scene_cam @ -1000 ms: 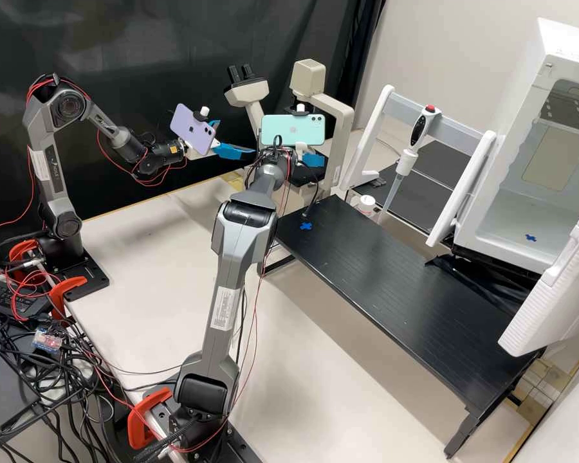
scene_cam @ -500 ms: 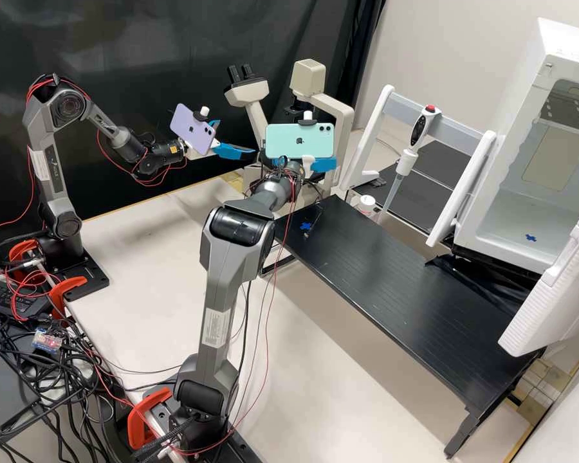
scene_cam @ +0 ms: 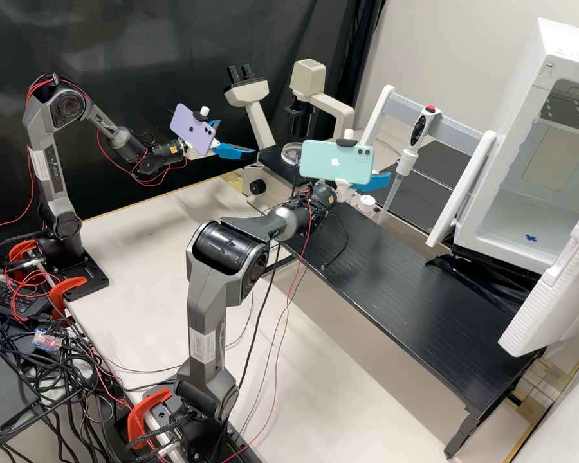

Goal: Move the petri dish to the microscope

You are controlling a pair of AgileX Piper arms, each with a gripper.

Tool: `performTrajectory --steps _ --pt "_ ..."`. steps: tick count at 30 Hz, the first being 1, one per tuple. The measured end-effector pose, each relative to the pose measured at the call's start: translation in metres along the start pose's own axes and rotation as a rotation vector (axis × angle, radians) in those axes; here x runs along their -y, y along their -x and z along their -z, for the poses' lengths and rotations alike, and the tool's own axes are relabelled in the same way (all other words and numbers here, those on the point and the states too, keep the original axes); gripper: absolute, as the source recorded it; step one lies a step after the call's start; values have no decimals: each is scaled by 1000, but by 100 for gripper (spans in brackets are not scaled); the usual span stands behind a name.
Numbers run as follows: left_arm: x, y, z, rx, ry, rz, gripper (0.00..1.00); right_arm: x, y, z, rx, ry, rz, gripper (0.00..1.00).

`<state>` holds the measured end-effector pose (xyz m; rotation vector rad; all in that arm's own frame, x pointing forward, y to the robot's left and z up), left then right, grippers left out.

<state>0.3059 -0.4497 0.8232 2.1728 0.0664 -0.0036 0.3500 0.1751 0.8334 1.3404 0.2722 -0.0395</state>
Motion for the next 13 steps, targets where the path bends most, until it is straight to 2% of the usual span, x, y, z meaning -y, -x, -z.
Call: performTrajectory --steps 2,4,9,12,13 --pt "0 0 0 0 0 0 100 -4 7 -9 24 -4 -16 100" --pt "0 0 0 0 0 0 100 -7 13 -16 43 -24 -40 100" --pt "0 0 0 0 0 0 100 -15 30 -36 72 -87 -197 100" --pt "0 0 0 0 0 0 100 -19 37 -50 53 -152 -277 100" --pt "0 0 0 0 0 0 100 -21 40 -56 43 -189 -305 100"
